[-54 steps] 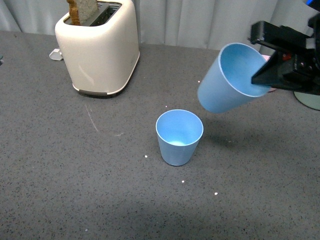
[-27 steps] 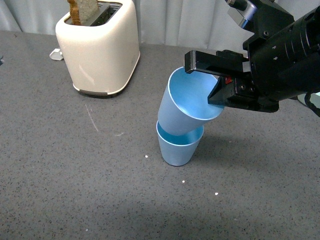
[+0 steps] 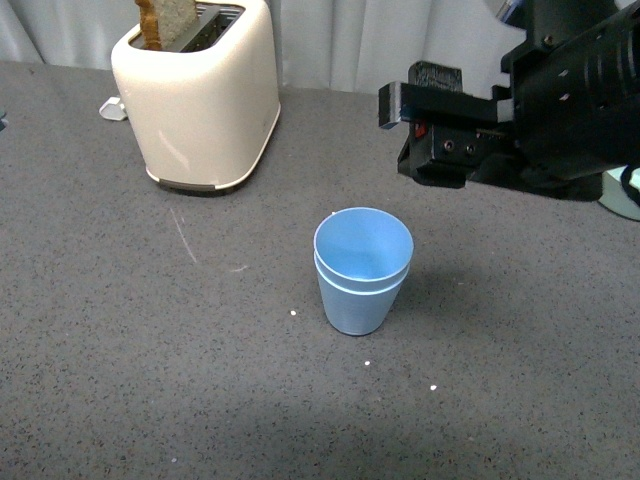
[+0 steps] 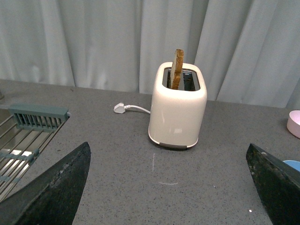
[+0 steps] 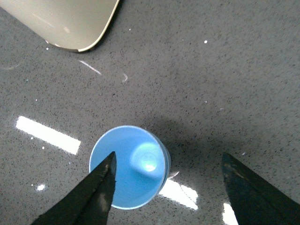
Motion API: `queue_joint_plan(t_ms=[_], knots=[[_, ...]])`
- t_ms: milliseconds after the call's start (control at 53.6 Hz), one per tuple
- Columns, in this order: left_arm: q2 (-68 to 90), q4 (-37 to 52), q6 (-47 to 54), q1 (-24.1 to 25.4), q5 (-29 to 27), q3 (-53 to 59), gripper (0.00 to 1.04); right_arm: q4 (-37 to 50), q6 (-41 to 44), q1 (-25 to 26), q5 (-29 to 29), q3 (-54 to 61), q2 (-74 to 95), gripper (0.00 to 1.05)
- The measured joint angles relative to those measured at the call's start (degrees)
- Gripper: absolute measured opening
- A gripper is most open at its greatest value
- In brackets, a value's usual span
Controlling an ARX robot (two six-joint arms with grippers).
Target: Stack blue cups with both arms
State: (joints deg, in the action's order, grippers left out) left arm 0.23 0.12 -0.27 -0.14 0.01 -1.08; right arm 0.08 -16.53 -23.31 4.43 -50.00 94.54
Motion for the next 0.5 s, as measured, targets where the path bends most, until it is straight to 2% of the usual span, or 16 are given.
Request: queue_joint_plan(t_ms=[37,149,186,280,298,336,373,429,503], knots=[[0.0,0.0,0.0,0.0,0.0,0.0,0.98,0.1,0.2,0.0,-0.1,0.0,-0.3,0.70],[0.0,0.0,0.0,0.0,0.0,0.0,0.98,0.3,1.1,0.1,-0.2,0.1,-0.9,0.95],[0.0,0.0,0.0,0.0,0.0,0.0,0.98,2.8,1.7,0.0,-2.5,1.0,-0.6,0.95],[0.0,0.0,0.0,0.0,0.1,0.0,0.98,28.7,8.7,-0.3,-18.3,10.5,0.3,0.82],[0.0,0.0,0.0,0.0,0.1,0.0,0.98,32.0,9.1,-0.3,-19.7,11.8,0.4,0.80],[0.0,0.0,0.0,0.0,-0.2,0.0,0.98,46.7,12.2,0.8,-23.7,18.3,0.5,0.72],[0.0,-0.1,0.0,0.0,-0.2,0.0,0.98,57.4,13.8,2.4,-23.9,23.4,-0.6,0.62],[0.0,-0.1,0.0,0.0,-0.2,0.0,0.98,65.7,15.0,4.8,-22.7,28.3,-4.2,0.50],[0.0,-0.1,0.0,0.0,0.0,0.0,0.98,66.9,15.8,7.2,-20.5,32.3,-9.9,0.34]])
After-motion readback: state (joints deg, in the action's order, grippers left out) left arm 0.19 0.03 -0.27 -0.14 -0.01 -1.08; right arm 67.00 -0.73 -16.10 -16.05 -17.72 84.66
